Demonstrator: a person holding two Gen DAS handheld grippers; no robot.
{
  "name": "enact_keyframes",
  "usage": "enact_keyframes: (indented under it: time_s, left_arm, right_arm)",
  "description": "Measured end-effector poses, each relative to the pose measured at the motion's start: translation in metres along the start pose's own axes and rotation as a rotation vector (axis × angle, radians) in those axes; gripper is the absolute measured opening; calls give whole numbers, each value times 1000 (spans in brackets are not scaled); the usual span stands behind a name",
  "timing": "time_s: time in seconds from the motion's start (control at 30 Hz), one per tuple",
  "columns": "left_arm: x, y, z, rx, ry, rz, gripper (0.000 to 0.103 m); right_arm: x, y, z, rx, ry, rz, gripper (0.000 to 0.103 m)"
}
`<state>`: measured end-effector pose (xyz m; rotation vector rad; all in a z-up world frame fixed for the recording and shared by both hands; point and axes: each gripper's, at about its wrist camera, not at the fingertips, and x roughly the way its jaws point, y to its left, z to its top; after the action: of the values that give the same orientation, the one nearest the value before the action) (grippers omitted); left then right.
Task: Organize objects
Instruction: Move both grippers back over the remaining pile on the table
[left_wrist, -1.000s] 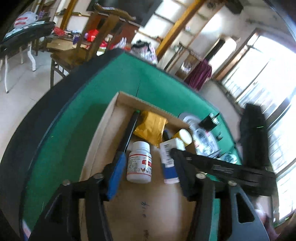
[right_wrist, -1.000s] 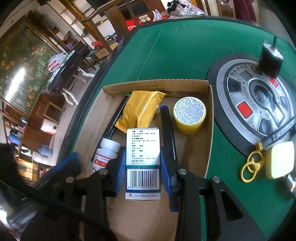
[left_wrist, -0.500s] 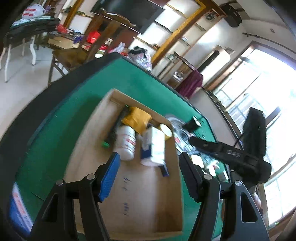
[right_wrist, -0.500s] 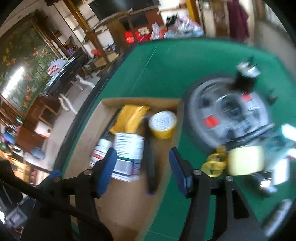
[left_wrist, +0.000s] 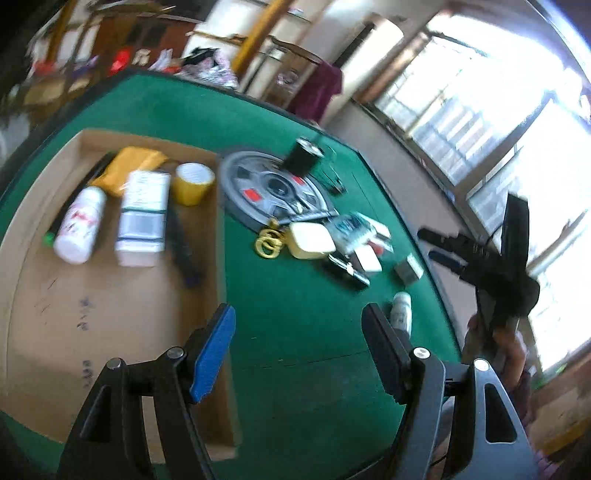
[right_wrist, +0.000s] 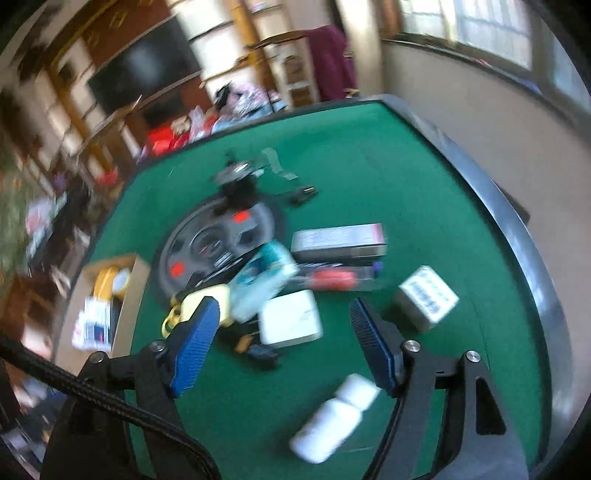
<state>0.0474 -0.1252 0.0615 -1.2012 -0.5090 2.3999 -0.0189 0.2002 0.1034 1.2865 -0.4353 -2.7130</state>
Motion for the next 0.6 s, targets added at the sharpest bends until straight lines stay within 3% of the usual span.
enact_keyframes:
  time_s: [0.3, 0.4, 0.6]
  left_arm:
    - [40, -63, 2, 244, 54, 113, 65]
    - [66, -71, 13, 297, 72, 145, 65]
    - [124, -84, 46, 524, 90, 207, 65]
  right_arm:
    - [30, -68, -1, 189, -59, 73, 73]
    - [28, -80, 0, 198, -101, 96, 73]
    - [15, -94, -2, 229, -161, 123, 73]
